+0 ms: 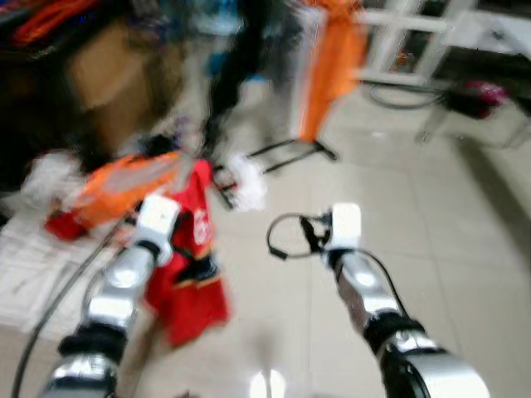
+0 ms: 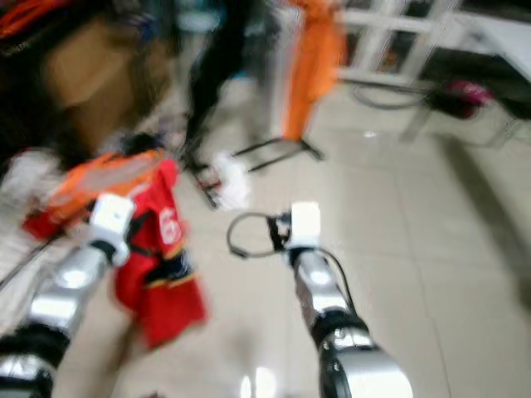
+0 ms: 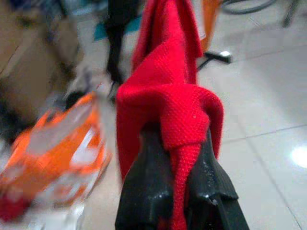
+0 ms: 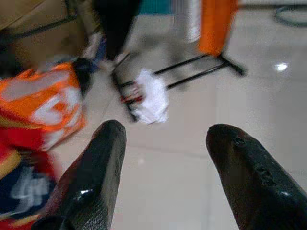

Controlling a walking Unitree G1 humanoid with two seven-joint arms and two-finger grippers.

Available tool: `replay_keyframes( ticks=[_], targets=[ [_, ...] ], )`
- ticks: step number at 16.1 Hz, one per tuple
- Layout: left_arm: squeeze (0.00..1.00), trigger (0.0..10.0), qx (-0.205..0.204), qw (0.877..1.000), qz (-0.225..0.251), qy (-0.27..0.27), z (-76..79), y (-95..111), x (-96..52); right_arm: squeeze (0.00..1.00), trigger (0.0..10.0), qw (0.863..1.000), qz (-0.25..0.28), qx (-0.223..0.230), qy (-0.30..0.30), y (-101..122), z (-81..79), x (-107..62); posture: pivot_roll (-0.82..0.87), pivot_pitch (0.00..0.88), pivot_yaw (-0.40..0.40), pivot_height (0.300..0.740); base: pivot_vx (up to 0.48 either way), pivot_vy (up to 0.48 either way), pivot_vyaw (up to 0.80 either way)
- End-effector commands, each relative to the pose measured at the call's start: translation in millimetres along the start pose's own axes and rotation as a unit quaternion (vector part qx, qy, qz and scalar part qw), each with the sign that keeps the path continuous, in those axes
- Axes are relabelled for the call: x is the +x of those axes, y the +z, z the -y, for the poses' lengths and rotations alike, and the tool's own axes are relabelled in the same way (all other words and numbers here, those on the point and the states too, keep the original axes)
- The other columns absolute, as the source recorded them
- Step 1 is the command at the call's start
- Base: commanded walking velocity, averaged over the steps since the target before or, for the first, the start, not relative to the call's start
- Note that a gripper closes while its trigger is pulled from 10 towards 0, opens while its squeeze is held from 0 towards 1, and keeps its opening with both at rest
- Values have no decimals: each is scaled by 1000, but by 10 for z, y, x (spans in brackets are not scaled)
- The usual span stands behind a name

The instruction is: Hang hanger

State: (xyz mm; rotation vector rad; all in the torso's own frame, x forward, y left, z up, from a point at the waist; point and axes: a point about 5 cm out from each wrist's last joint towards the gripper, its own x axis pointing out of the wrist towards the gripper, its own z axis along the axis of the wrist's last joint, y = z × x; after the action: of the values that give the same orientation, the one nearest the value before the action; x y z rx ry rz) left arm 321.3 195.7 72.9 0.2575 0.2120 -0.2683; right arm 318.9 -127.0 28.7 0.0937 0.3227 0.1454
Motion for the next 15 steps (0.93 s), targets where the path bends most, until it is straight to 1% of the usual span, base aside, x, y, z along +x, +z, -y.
replay_keyframes(
  ticks=[1,2,3,5,6,8,10,11,12,14,15],
  targets=[
    [0,10000,13,999,38,-28,-77,168,-4,0,10000,1000,0,5,12,39,-34,24,85,65,-78,740,334,0,0],
    [0,10000,13,998,43,-54,-131,204,-26,0,10000,1000,-3,3,23,39,-47,27,90,67,-81,740,0,0,0],
    [0,10000,14,997,45,-61,-148,216,-34,0,10000,1000,-4,3,26,38,-51,28,90,67,-81,740,0,0,0],
    [0,10000,37,995,62,-73,-401,341,-64,0,10000,998,-11,-10,68,82,-75,48,94,70,-83,740,0,0,0],
    [0,10000,49,993,65,-90,-473,377,-78,0,10000,996,-11,-16,83,133,-58,65,96,73,-85,740,0,0,0],
    [0,10000,73,988,53,-125,-539,386,-103,0,10000,994,-8,-27,105,246,-12,96,96,79,-83,740,0,0,0],
    [0,10000,96,976,54,-190,-551,409,-158,0,10000,989,-10,-37,142,379,35,123,94,83,-84,740,0,0,0],
    [0,10000,99,974,51,-200,-560,414,-167,0,10000,988,-10,-39,150,412,47,128,95,82,-82,740,0,0,0],
    [0,10000,103,967,44,-228,-572,431,-187,0,10000,985,-10,-42,169,481,54,139,95,82,-82,740,0,0,0],
    [0,10000,92,952,47,-288,-560,501,-225,0,10000,977,-5,-52,208,594,19,154,97,76,-81,740,0,0,0],
    [0,10000,89,948,55,-301,-571,558,-232,0,10000,973,-7,-60,224,619,-3,156,101,71,-81,740,0,0,0]
  ],
)
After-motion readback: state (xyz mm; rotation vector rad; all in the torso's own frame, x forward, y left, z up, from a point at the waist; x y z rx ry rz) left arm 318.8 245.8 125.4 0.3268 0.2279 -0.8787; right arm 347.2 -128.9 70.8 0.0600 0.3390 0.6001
